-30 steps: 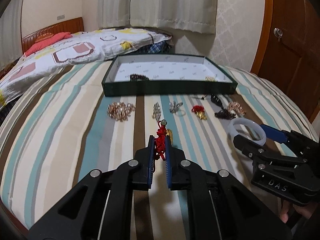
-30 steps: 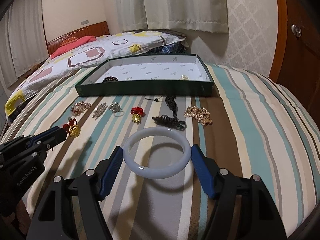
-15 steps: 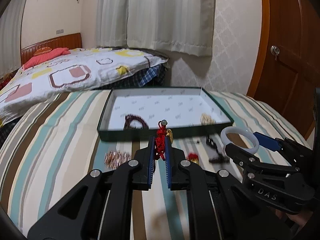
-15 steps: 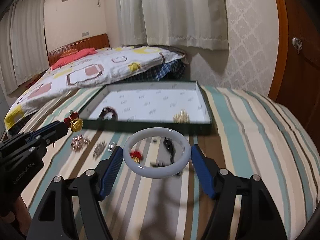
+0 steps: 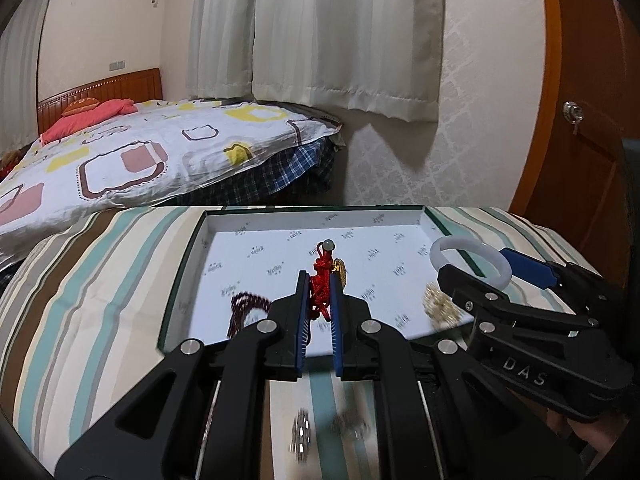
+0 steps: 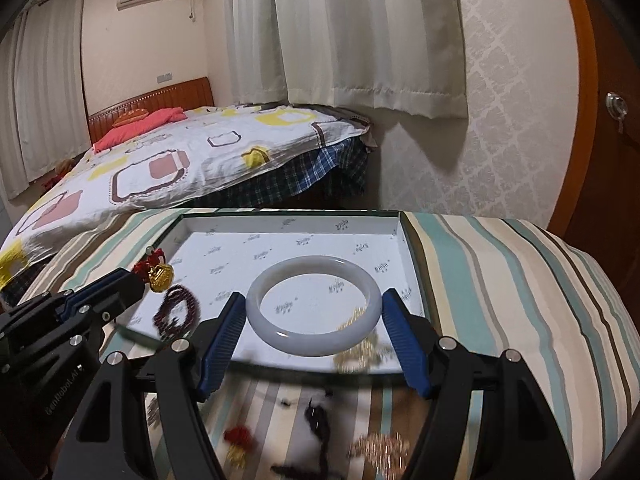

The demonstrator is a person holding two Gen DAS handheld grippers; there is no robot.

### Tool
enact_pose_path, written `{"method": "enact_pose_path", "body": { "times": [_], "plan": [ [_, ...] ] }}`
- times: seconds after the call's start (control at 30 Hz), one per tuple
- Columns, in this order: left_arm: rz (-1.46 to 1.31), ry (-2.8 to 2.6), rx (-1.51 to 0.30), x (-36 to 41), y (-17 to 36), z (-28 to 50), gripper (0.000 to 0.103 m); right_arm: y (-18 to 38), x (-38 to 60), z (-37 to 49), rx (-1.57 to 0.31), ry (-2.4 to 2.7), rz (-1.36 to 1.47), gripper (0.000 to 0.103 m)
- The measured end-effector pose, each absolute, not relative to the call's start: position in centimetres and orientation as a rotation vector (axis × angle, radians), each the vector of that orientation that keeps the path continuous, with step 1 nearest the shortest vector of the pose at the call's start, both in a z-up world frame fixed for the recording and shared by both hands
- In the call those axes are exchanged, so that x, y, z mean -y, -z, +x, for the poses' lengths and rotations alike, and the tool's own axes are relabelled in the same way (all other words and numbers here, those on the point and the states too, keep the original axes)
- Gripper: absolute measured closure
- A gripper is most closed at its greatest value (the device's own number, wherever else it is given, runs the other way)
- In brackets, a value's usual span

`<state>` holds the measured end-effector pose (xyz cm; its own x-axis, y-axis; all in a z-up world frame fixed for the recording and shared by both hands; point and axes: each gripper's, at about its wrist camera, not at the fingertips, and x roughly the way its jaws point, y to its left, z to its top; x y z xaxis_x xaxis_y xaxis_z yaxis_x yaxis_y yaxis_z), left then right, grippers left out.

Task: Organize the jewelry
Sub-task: 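Carry the charm and bangle into the box and open both grippers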

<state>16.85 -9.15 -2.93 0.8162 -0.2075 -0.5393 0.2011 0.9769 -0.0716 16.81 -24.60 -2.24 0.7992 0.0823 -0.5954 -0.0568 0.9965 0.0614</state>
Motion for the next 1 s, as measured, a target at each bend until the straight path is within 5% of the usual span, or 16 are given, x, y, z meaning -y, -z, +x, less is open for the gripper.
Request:
{"method": "enact_pose_path", "body": {
  "times": [1.0],
  "plan": [
    [-0.040, 0.154, -0.891, 10.2, 10.1, 28.6, 0.093, 8.1, 25.8, 26.6, -0.885, -0.075, 0.039, 0.035]
  ]
}}
